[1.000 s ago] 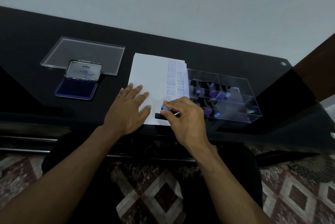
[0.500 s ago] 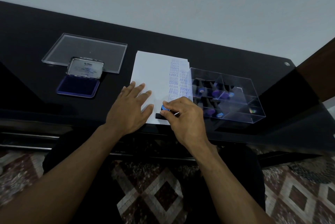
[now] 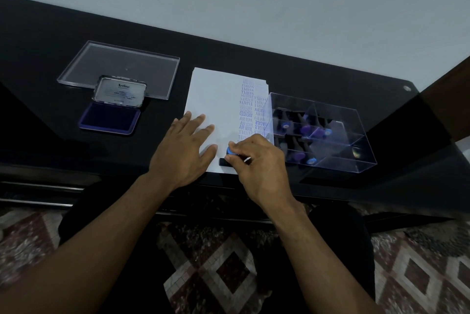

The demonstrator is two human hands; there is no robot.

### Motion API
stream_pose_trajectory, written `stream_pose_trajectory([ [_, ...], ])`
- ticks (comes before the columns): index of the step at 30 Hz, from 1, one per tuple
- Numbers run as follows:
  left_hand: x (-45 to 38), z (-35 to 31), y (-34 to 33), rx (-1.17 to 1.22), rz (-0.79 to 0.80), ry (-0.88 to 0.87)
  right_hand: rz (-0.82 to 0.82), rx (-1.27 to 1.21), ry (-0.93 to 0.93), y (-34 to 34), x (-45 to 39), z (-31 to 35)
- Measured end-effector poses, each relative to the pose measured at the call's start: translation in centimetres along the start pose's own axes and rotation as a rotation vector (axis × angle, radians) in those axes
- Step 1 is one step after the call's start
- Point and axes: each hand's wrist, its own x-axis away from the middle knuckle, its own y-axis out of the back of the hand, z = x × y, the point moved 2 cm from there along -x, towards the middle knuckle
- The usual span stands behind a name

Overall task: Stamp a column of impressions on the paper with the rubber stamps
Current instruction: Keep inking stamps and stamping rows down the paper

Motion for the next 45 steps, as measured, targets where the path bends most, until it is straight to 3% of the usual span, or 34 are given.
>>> stream_pose_trajectory([
  [45,0.06,-0.12,0.08,0.022,-0.001,0.001,0.02,-0.064,-0.051,-0.04,-0.47,-0.44],
])
